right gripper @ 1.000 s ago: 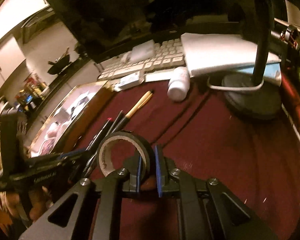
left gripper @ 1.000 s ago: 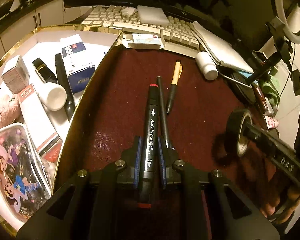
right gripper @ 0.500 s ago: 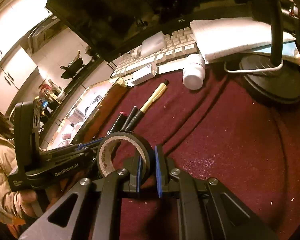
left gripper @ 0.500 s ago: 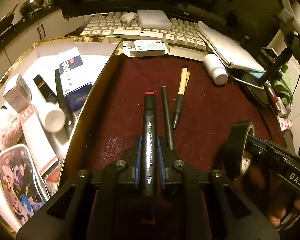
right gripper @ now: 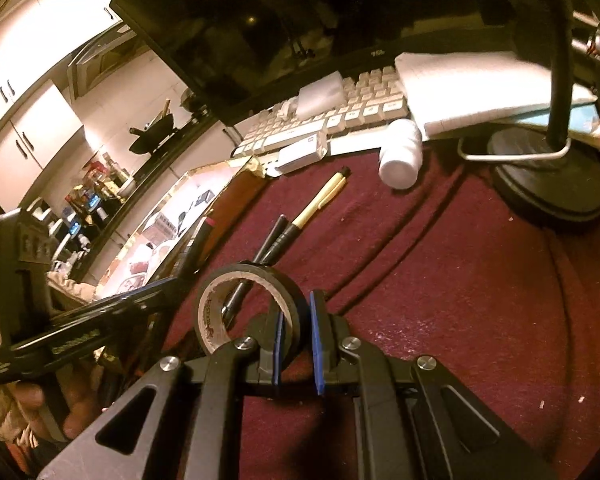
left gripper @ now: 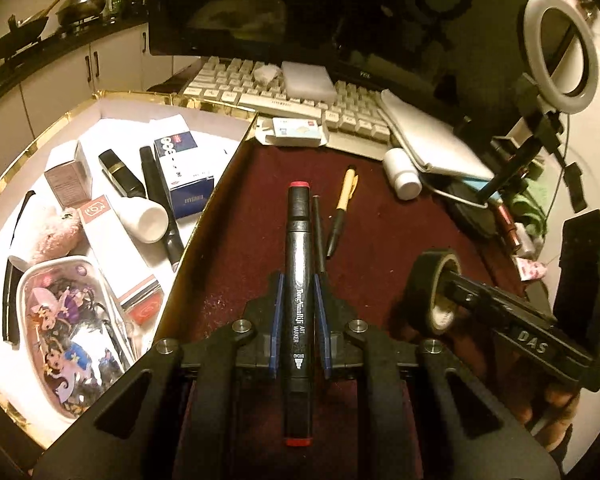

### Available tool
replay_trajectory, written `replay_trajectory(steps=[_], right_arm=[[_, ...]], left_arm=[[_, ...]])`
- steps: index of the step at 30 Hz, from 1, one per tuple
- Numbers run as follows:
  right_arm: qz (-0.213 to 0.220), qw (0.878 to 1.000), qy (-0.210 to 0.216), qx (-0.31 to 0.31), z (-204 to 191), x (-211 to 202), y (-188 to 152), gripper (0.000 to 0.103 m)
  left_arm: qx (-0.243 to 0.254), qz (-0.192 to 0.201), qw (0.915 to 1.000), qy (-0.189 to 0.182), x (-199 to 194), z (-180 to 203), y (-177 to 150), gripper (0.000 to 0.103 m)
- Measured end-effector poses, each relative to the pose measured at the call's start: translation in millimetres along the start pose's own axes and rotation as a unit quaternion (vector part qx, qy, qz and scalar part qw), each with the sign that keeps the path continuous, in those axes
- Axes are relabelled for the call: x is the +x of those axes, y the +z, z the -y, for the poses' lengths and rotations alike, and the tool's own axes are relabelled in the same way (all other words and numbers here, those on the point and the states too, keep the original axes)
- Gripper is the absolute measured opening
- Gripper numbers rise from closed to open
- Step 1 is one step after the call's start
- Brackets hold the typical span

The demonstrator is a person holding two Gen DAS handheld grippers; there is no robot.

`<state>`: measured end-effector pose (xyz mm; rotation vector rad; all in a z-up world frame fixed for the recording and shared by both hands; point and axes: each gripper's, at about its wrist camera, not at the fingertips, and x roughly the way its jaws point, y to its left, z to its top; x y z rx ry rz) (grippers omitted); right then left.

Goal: Organize objects
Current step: 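Carry the marker with the left tool while the right tool carries the tape roll to the tray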

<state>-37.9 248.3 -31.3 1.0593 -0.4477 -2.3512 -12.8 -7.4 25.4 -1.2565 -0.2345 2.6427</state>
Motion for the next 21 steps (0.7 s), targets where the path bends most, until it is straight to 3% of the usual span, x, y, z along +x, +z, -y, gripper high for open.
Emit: replay_trajectory(steps=[8,21], right_arm=[[-0.001,0.999,0.01,-0.031,-38.4,2.2,12.9,0.01],[-0.05,0.993,0.03,-0.107,-121.9,65.3,48.1,0.01]], left_arm=[[-0.036,0.043,0.9983,-0.013,-36.3,-26.8,5.7,0.014],[-0.147,0.092,0.9839,0.042,-68.1,-127.1,20.0,0.014]])
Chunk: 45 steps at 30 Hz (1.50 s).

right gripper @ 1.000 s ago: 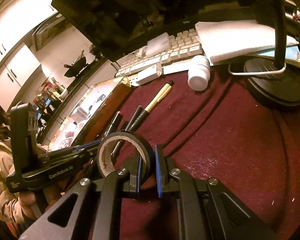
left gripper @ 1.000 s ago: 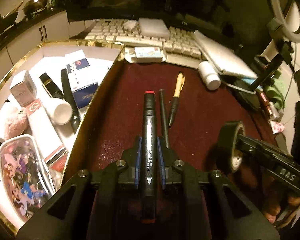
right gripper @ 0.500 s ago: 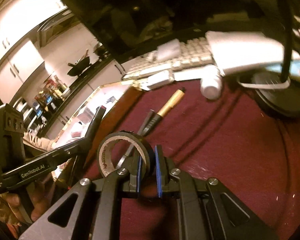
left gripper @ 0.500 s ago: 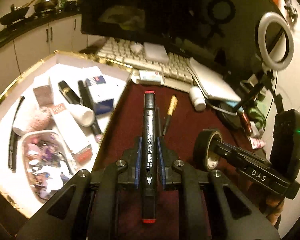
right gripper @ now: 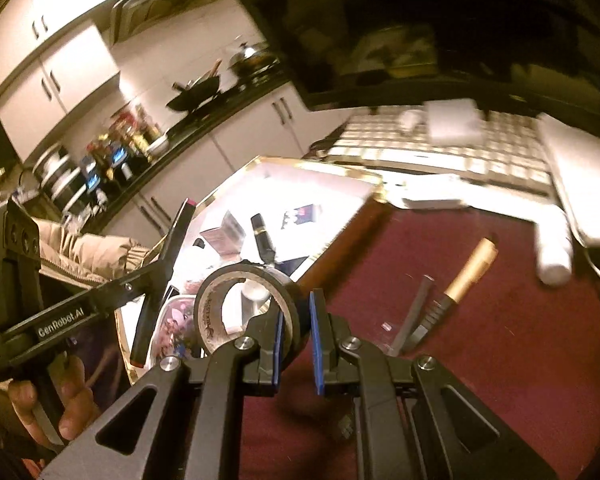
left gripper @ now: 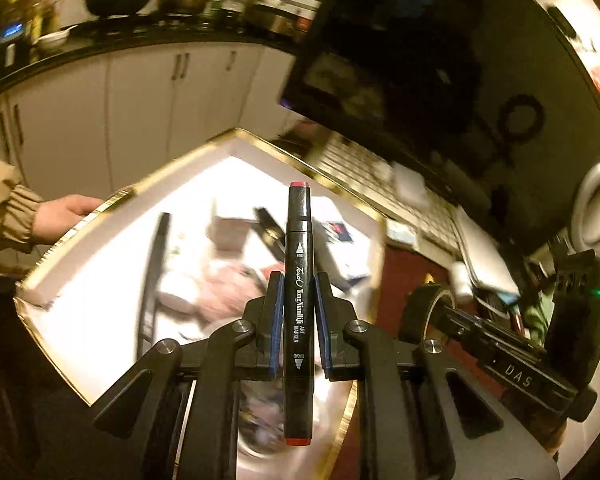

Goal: Organize objects
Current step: 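Carry the marker with the left tool while the right tool carries the tape roll to the tray, then lower the marker and tape roll into the tray and open both tools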

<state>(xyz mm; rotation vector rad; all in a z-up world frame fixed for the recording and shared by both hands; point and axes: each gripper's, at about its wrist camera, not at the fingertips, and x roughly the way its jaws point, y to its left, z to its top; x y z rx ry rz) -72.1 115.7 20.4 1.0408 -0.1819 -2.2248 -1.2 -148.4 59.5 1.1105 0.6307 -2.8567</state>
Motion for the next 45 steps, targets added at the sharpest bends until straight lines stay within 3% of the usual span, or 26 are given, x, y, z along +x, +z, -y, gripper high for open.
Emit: replay_trajectory(steps=[6,14,22,27,45], right_arm=[[-0.028,0.999,-0.003,-0.022,-17.9,41.3,27.9,0.01],[-0.046,0.998,-0.012,-0.037,-31.1,83.7,59.2,0.01],[-0.045,0.999,-0.015,-0.021,-31.4,109.4,81.4,0.01],[-0.057,0.997,-0.032,-0.029,-34.9,124.1,81.2,0.01],[-0.075,0.996,-0.037,-0.043,-31.3,137.1,70.8,0.011]], left_arm=[[-0.025,0.009,0.9993,0.025,7.5,-23.9,21.7,0.014],[-0.036,-0.017,0.9981,0.047,39.1,-52.4,55.4,0.014],[0.002,-0.055,0.9963,0.065,75.9,-53.0,84.8,0.014],[0.027,-0.088,0.993,0.074,100.5,-50.0,84.8,0.014],[0.035,-0.12,0.9881,0.09,131.6,-58.4,90.2,0.014]])
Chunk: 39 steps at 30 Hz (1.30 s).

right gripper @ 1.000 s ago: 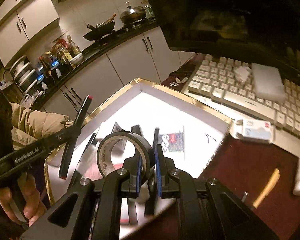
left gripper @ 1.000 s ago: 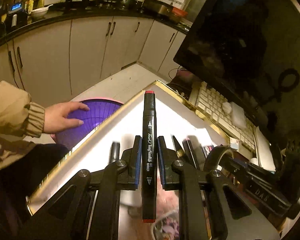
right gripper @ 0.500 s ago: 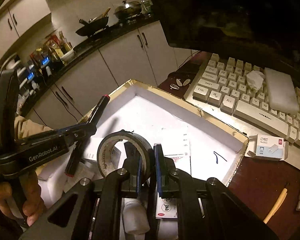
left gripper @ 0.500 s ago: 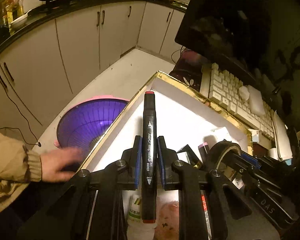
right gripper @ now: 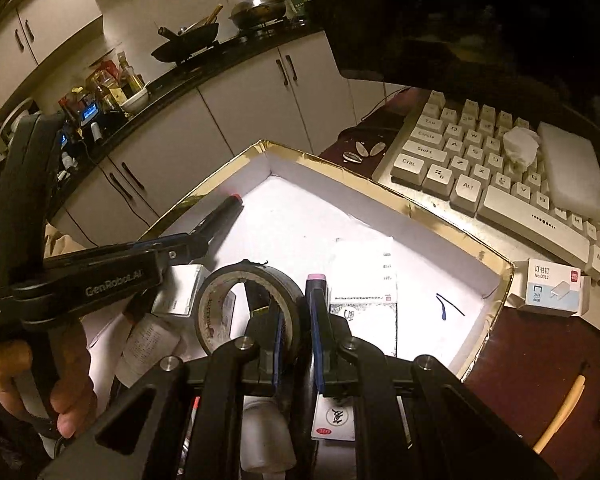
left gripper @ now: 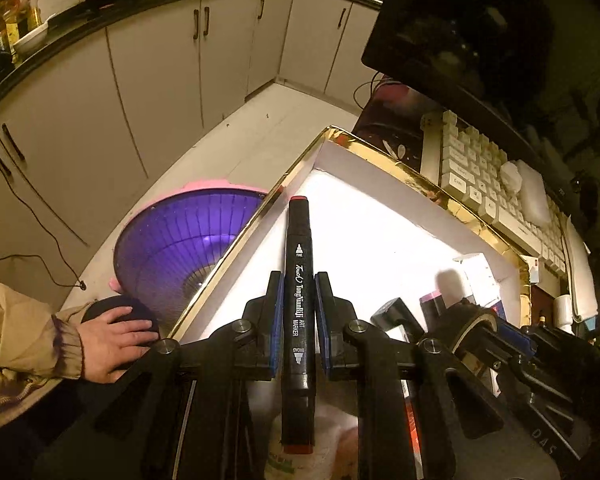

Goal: Organize objects
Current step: 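Lower the marker and tape roll into the tray and open both tools, then withdraw both tools from the tray back over the desk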

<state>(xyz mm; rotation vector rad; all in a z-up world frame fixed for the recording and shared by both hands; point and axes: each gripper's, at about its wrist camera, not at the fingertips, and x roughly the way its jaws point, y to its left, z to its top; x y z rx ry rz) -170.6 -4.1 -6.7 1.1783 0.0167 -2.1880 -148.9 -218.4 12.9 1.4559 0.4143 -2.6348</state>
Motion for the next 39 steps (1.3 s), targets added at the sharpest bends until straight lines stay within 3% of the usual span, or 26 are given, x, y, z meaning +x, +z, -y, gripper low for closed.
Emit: replay_trajectory(steps=[3,7,9,12,14,16,18,21,24,27,30,35,39], right_arm=[[-0.002,1.0,0.003,0.005,0.6,0.4,-0.6,0.011],[0.001,1.0,0.01,0.01,1.3,-0.5,-1.3,0.012],[0.0,1.0,0.015,0.012,1.8,-0.9,-1.3,0.012],[0.0,0.999,0.028,0.016,2.3,-2.7,-1.0,0.013],[0.004,0.999,0.038,0.018,2.1,-7.0,-0.4,0.02],[0.009,0.999,0.042,0.012,0.8,-14.8,1.7,0.04],[0.017,0.999,0.043,0.006,0.0,-28.9,4.5,0.047],[0.032,0.999,0.043,-0.005,0.4,-62.0,1.9,0.047],[0.068,0.997,0.035,-0.009,10.6,-109.2,-22.0,0.047],[0.087,0.995,0.042,0.027,40.6,-142.5,-64.2,0.048],[0.076,0.991,0.046,0.099,82.9,-151.6,-111.1,0.048],[0.066,0.984,0.018,0.163,122.4,-154.9,-165.6,0.048],[0.074,0.983,0.0,0.167,128.3,-158.2,-177.0,0.048]], left_arm=[[0.008,-0.004,0.9999,0.009,2.2,4.4,5.1,0.016],[0.029,-0.012,0.9994,0.017,5.5,12.1,7.3,0.028],[0.029,0.006,0.9994,0.017,-4.5,12.5,7.8,0.028],[0.017,0.046,0.9985,0.025,-30.3,10.9,7.9,0.037],[0.009,0.078,0.9963,0.035,-52.8,12.5,4.1,0.037],[0.0,0.121,0.9921,0.035,-82.7,13.8,-8.7,0.041],[-0.001,0.149,0.9887,0.021,-106.1,18.0,-24.3,0.045],[-0.01,0.168,0.9855,-0.017,-131.2,25.7,-50.1,0.045],[-0.001,0.178,0.9818,-0.065,-145.5,44.2,-82.0,0.051],[0.029,0.161,0.9819,-0.095,-140.6,74.4,-101.9,0.051],[0.081,0.119,0.9826,-0.118,-122.8,115.3,-116.6,0.051],[0.152,0.068,0.98,-0.109,-94.2,176.8,-141.9,0.051],[0.199,0.025,0.9773,-0.068,-62.8,205.4,-156.0,0.051]])
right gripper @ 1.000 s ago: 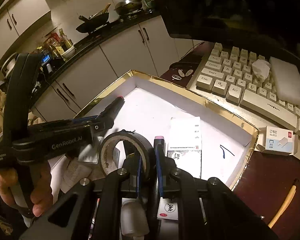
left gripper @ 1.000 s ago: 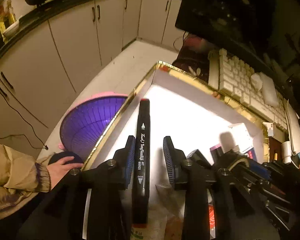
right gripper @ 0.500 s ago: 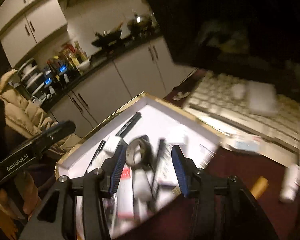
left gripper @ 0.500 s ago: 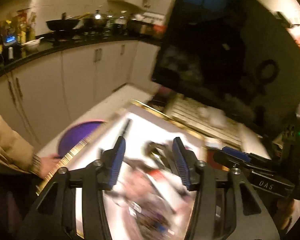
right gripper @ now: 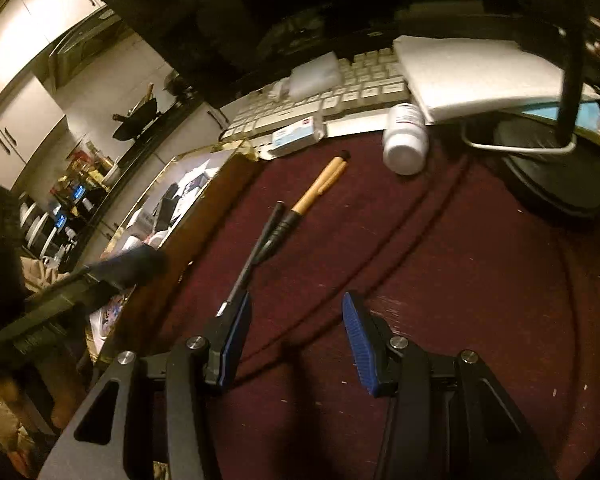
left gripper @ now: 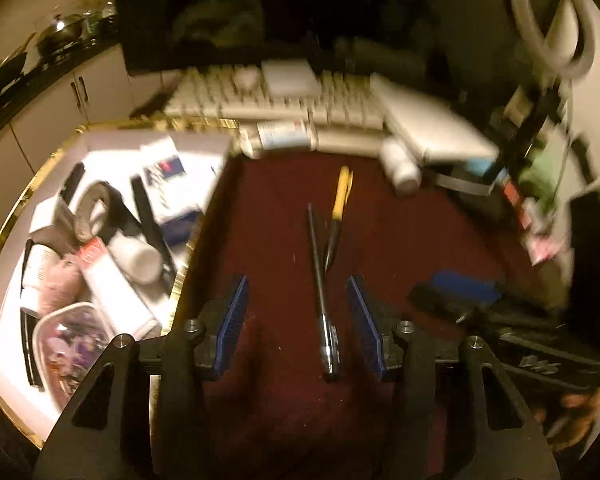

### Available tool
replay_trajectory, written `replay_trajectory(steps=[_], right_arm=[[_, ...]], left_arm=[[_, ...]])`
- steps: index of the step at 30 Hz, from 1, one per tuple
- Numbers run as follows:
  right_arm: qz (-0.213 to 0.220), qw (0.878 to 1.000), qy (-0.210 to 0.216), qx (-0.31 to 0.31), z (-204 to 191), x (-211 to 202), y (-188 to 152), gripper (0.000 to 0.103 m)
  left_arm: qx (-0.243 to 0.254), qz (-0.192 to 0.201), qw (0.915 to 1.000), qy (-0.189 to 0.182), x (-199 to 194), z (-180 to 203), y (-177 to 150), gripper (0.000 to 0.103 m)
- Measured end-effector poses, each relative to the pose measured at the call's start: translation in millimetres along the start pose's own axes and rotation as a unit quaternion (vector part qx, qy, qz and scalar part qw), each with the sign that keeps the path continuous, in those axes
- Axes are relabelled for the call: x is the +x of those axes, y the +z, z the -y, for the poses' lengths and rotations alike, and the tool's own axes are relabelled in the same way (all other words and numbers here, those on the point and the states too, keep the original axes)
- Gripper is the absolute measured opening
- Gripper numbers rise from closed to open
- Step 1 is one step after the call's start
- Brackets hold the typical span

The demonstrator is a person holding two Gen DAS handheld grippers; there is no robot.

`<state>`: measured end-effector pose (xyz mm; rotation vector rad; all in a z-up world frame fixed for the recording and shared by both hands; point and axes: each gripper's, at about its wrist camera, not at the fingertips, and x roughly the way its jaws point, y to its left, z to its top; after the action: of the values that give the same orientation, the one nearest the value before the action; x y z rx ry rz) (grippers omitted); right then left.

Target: Organize objects

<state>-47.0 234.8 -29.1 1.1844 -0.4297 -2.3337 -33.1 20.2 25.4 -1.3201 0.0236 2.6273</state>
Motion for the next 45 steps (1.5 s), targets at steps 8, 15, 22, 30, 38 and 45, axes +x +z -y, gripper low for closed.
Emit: replay_trajectory(steps=[8,15,22,30,38,45], right_arm=[[0.009,1.0,0.01,0.002,11.4,4.6,-2.5,0.048],[0.007,1.0,0.011,-0.006,8.2,6.2,-5.5,0.048],[0.007,1.0,0.02,0.002,10.6,4.8,-3.2,0.048],[-0.004,1.0,-0.014,-0.024,-13.5,18.1,17.4,0.048],[-0.027,0.995,-0.077,-0.054,-43.0,60.4,61.2,0.047],[-0.05,0.983,-0.144,-0.101,-54.3,96.0,63.0,0.032]], left_arm=[[0.017,-0.034,0.9991,0.018,25.1,11.2,-11.2,0.028],[0.024,-0.031,0.999,0.02,31.4,16.3,-17.4,0.013],[-0.015,-0.019,0.9997,0.001,12.2,-2.2,-35.1,0.013],[-0.066,0.017,0.9974,-0.025,1.1,-23.7,-48.6,0.013],[-0.076,0.052,0.9951,-0.037,-15.7,-33.6,-50.5,0.013],[-0.102,0.074,0.9901,-0.062,-29.2,-45.5,-49.9,0.013]])
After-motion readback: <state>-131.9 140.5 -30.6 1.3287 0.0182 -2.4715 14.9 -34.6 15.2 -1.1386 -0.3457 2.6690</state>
